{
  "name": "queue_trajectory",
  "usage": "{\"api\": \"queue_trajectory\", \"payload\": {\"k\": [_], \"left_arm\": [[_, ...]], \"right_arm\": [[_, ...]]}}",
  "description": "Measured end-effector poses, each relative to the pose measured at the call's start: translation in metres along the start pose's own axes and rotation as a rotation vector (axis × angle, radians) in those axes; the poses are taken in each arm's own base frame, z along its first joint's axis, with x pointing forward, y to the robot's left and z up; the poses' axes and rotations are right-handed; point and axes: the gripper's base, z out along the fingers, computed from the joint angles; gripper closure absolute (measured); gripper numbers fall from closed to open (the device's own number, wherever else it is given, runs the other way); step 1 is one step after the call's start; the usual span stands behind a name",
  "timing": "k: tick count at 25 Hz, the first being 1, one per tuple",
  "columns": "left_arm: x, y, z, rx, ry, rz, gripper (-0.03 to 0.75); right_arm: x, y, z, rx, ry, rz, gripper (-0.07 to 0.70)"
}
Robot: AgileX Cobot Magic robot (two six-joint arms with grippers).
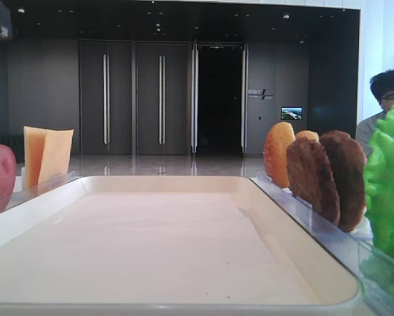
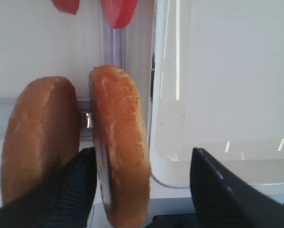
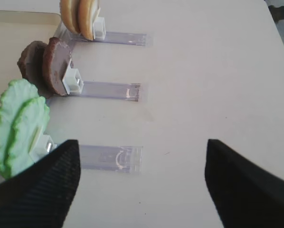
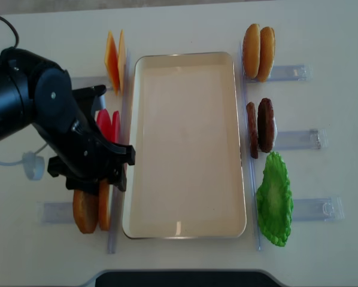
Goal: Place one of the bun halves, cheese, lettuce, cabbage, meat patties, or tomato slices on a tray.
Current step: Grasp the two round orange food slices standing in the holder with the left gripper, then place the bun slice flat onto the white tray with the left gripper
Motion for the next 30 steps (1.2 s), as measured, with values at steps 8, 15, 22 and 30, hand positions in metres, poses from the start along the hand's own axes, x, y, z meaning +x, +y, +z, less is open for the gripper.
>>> {"api": "queue_trajectory", "payload": {"k": [8, 15, 22, 30], "left_arm": [[-0.0028, -0.0002, 0.0096, -0.026, 0.025, 0.011, 0.244], [-0.0031, 0.0018, 0.0093, -0.048, 0.023, 0.027, 0.246], [-0.0019, 0.0027, 0.0092, -0.057, 0.037, 0.042, 0.386], [-0.0002, 0.0050, 0.0089, -0.081, 0.057, 0.083, 0.575]], "right_arm": [[0.0000, 0.0000, 0.0000, 0.000, 0.000, 0.000, 0.086], [0.0000, 0.0000, 0.0000, 0.000, 0.000, 0.000, 0.086], [0.0000, 0.0000, 0.0000, 0.000, 0.000, 0.000, 0.086], [0.0000, 0.0000, 0.0000, 0.000, 0.000, 0.000, 0.086]]}}
